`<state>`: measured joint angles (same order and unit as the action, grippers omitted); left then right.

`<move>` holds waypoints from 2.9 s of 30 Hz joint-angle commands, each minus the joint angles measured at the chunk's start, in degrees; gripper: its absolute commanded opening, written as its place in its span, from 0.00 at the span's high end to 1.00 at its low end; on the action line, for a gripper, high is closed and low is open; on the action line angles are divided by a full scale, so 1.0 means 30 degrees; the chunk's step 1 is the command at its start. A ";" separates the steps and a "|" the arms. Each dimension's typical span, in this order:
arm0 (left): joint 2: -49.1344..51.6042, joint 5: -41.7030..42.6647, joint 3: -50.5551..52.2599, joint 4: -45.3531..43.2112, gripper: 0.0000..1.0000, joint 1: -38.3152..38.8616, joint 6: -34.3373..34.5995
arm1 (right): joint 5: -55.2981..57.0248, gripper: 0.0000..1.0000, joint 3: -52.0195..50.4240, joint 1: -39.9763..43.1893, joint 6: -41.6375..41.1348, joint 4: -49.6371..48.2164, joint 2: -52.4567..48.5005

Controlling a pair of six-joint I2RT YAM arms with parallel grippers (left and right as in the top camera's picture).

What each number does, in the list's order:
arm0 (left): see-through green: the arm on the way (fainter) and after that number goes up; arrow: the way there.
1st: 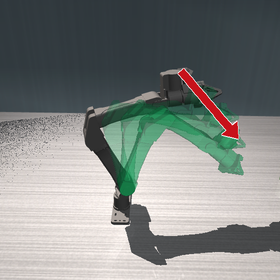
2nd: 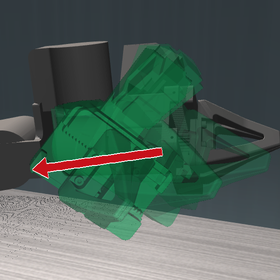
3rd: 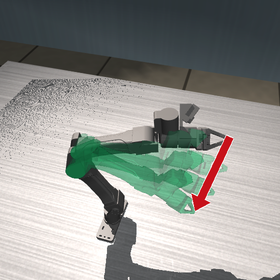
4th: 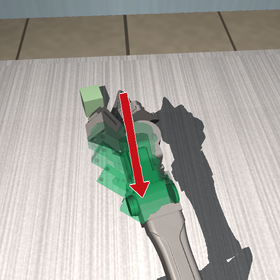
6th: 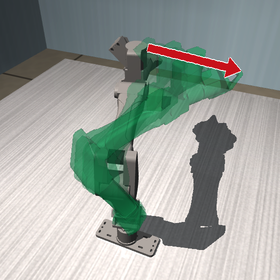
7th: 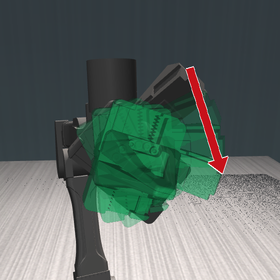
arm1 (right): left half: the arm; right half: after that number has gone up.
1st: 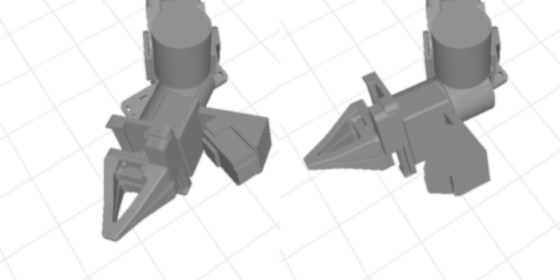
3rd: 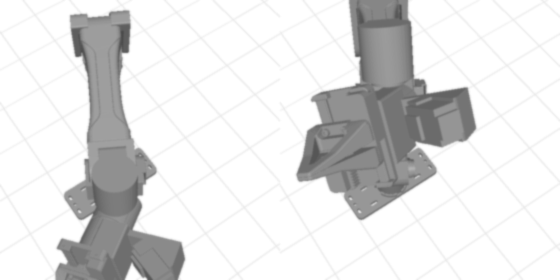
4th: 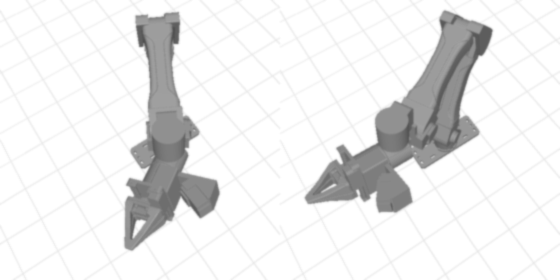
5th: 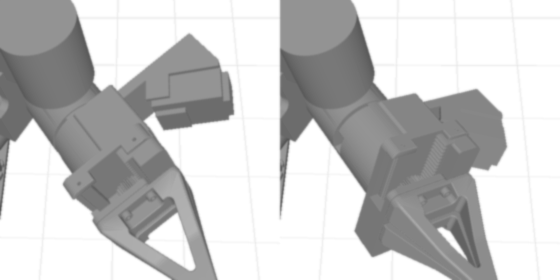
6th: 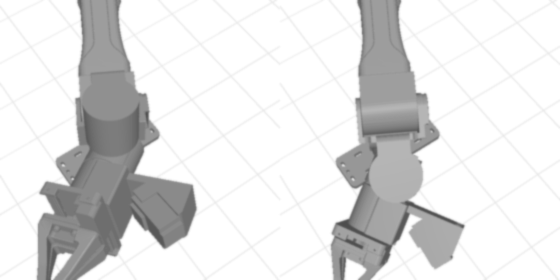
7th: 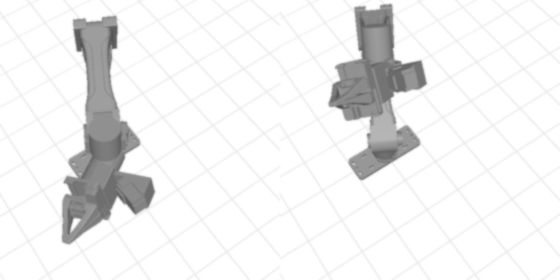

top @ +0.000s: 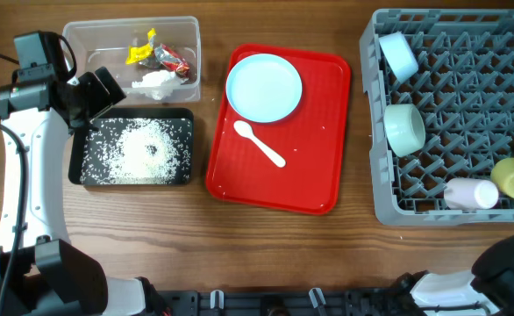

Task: Sort waste into correct bins and load items into the dishwasher rack
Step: 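Carry the yellow cup to the rack and set it down with the right gripper, then grasp the light-blue plate on the red tray with the right gripper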

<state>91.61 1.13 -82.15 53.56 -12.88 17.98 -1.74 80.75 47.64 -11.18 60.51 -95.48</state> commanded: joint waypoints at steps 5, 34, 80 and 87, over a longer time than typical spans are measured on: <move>0.0000 -0.0117 -0.0124 -0.0051 0.00 -0.0080 0.0175 | -0.3264 0.09 0.2353 -0.0073 -0.0750 0.3053 0.3293; 0.0000 -0.0117 -0.0124 -0.0058 0.00 -0.0080 0.0168 | -0.2084 0.09 -0.4299 -0.0138 -0.1690 -0.3395 0.4473; 0.0000 -0.0117 -0.0124 -0.0058 0.00 -0.0080 0.0175 | -0.5370 0.04 -0.0444 -0.3585 -0.1676 -0.3432 0.7147; 0.0000 -0.0117 -0.0124 -0.0058 0.00 -0.0087 0.0168 | -0.1654 0.01 0.0044 -1.7959 -0.4131 -0.5748 0.5741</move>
<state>91.61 1.13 -82.15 53.54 -12.88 17.98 -13.06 80.01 3.55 -19.79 46.28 -73.28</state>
